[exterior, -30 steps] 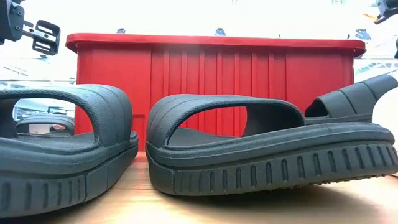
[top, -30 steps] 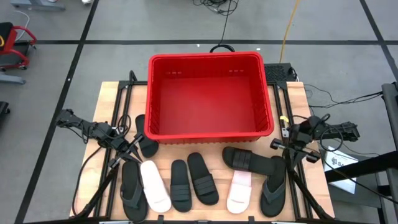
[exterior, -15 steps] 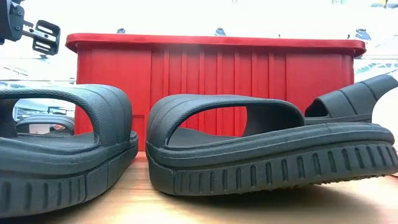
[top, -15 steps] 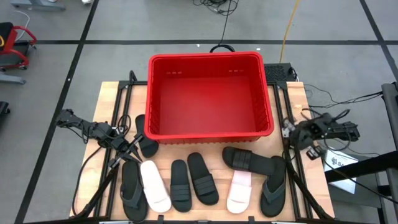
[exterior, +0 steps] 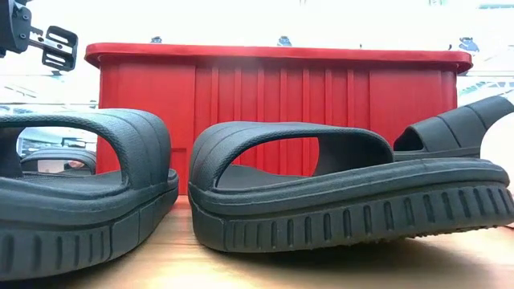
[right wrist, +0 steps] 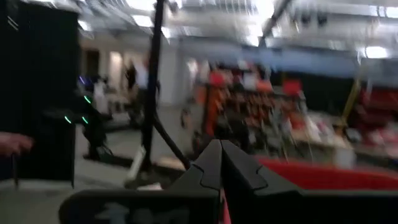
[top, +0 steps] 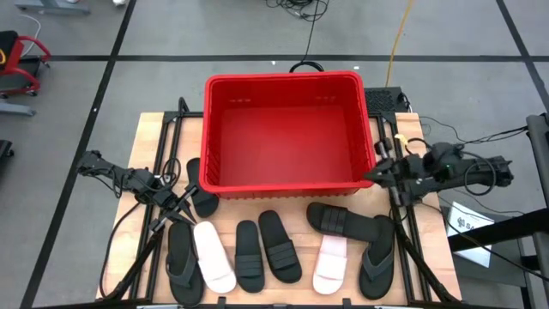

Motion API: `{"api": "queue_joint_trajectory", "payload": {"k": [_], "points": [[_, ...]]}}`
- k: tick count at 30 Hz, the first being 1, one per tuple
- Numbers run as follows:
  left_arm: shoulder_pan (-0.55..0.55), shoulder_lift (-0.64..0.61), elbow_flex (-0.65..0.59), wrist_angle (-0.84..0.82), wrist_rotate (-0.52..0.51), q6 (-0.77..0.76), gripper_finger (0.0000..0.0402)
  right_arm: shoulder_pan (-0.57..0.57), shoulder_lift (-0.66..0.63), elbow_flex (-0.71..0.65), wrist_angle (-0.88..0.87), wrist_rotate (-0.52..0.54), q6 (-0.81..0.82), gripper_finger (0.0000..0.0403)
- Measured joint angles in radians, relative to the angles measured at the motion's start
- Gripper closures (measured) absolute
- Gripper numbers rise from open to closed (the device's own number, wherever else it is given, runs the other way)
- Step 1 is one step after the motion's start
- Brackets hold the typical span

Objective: Pick and place slides into bin
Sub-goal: Put the black slide into the red bin

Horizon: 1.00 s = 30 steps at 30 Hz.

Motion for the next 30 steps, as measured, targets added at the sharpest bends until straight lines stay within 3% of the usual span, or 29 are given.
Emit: {"api": "queue_joint_trajectory", "payload": {"k": [5, 9, 18, 26, 30], "points": [[0.0, 0.0, 0.0, 0.0, 0.0, 0.0, 0.0376, 0.0, 0.126, 0.127, -0.105, 0.039, 0.0, 0.0403], [0.0, 0.0, 0.0, 0.0, 0.0, 0.0, 0.0376, 0.0, 0.206, 0.202, -0.154, 0.14, 0.001, 0.0403], [0.0, 0.0, 0.0, 0.06, -0.056, 0.007, 0.0376, 0.0, 0.281, 0.236, -0.159, 0.32, 0.099, 0.0403], [0.0, 0.0, 0.0, 0.27, -0.248, 0.101, 0.0376, 0.0, 0.284, 0.236, -0.167, 0.289, 0.158, 0.0403], [0.0, 0.002, 0.05, 0.257, -0.324, 0.158, 0.0376, 0.001, 0.28, 0.236, -0.185, 0.23, 0.157, 0.0403]]}}
